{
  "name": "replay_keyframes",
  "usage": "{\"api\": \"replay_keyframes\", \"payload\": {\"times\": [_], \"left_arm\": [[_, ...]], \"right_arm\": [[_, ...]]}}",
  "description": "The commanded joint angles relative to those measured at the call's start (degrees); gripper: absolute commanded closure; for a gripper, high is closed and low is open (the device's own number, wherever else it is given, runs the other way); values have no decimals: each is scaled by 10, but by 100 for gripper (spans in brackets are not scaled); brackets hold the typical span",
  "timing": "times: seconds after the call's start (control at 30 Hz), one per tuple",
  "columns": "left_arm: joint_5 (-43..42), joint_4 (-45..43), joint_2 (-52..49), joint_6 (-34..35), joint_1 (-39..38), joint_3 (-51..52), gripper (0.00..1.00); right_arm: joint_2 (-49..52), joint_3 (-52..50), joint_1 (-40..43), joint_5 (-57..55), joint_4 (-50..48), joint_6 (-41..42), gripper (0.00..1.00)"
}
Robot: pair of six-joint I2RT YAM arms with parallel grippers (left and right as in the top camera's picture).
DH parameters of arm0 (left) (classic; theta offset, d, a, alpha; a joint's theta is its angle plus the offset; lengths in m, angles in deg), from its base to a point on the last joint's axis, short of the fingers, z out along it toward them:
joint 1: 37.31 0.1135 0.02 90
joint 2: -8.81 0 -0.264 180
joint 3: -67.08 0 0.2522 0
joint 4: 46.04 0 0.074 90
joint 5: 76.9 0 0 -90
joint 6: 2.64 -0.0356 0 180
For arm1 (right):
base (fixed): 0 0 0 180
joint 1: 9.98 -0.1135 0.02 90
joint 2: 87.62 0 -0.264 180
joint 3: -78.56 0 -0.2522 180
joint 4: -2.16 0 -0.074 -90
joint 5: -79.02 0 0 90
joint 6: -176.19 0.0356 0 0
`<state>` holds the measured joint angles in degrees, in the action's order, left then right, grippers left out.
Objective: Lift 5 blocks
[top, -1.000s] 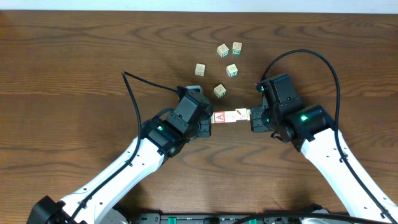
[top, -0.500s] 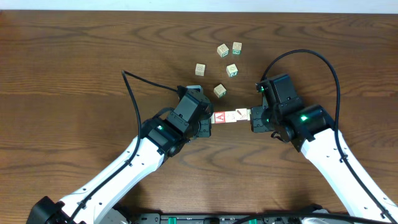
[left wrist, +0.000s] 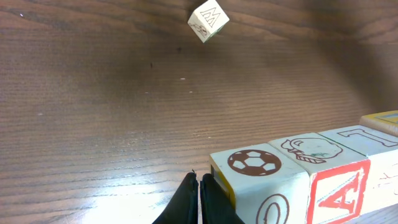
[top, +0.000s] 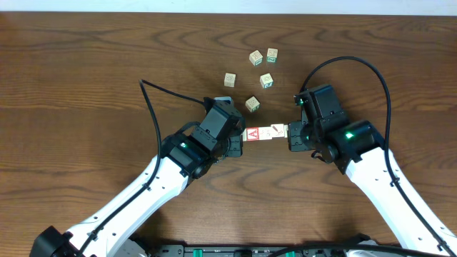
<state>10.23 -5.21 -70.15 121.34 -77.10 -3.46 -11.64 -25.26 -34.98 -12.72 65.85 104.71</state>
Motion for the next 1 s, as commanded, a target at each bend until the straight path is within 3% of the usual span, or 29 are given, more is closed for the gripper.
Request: {"api": "replay_keyframes", "payload": {"times": [0.0,0.97], "left_arm": [[-118,-35,16,-12,-28,-58,93],[-115,-33,16,-29,-28,-58,93]], "right_arm": [[-1,18,-44,176,-12,-1,99],[-1,18,-44,177,-13,12,99]]}}
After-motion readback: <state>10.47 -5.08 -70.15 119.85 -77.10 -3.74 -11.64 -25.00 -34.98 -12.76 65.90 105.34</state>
